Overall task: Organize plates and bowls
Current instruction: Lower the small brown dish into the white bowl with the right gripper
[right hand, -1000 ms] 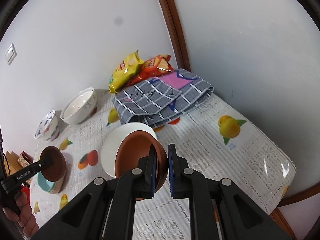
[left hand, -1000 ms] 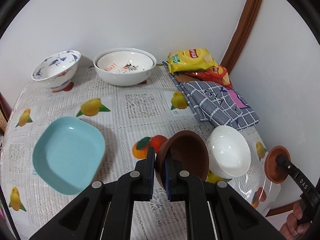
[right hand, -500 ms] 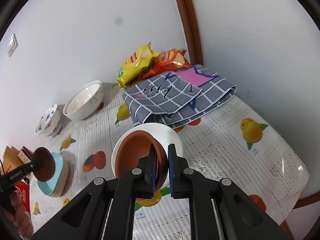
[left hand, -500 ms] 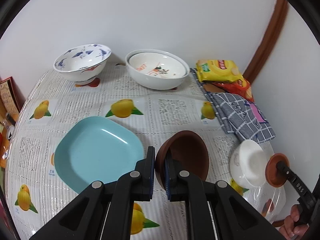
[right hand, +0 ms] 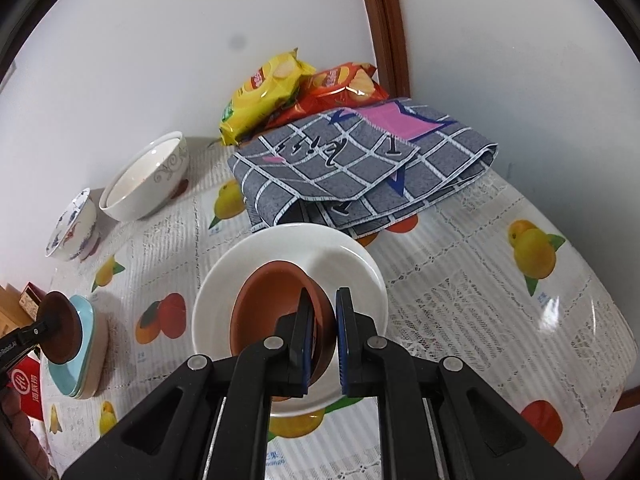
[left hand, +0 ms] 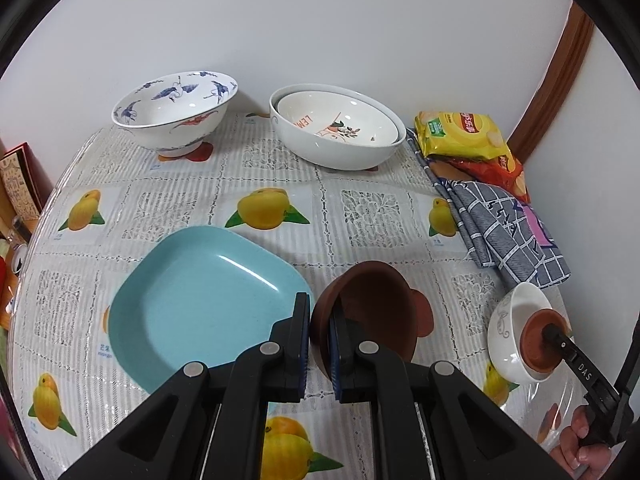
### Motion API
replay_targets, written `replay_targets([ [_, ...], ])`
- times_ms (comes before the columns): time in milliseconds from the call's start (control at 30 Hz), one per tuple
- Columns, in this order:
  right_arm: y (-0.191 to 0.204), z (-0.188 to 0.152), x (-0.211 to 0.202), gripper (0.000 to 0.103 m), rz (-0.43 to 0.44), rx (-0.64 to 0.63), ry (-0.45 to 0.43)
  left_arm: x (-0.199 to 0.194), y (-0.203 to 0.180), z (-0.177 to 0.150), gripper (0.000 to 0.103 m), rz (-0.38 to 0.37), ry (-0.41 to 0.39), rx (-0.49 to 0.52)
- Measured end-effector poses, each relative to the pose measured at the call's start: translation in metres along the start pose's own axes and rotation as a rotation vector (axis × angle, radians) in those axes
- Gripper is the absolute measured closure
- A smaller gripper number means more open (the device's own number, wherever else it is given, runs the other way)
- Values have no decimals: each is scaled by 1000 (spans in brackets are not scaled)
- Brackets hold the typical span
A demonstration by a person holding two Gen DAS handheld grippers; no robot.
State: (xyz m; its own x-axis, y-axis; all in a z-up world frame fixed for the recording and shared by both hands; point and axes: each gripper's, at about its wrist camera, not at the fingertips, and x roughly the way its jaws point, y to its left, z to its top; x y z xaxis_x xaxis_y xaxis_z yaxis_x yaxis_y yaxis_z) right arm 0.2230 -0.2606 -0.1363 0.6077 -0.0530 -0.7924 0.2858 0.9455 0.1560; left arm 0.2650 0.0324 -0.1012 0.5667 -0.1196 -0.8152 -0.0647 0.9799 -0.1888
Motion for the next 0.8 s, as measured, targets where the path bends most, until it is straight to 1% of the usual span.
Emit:
replay_targets([
  [367,3,2,23,92,-25,-30,37,17,-12,2,94,-16,21,24],
  [467,9,3,27,92,-51,-63,38,20,-13,3,94,-19,26,25],
  [700,18,3,35,93,-77,-108,49,24,-13,5,94,-25,30,19],
  [800,21,4,38,93,-114,-126,56,26,-10,6,94,-21,31,12],
])
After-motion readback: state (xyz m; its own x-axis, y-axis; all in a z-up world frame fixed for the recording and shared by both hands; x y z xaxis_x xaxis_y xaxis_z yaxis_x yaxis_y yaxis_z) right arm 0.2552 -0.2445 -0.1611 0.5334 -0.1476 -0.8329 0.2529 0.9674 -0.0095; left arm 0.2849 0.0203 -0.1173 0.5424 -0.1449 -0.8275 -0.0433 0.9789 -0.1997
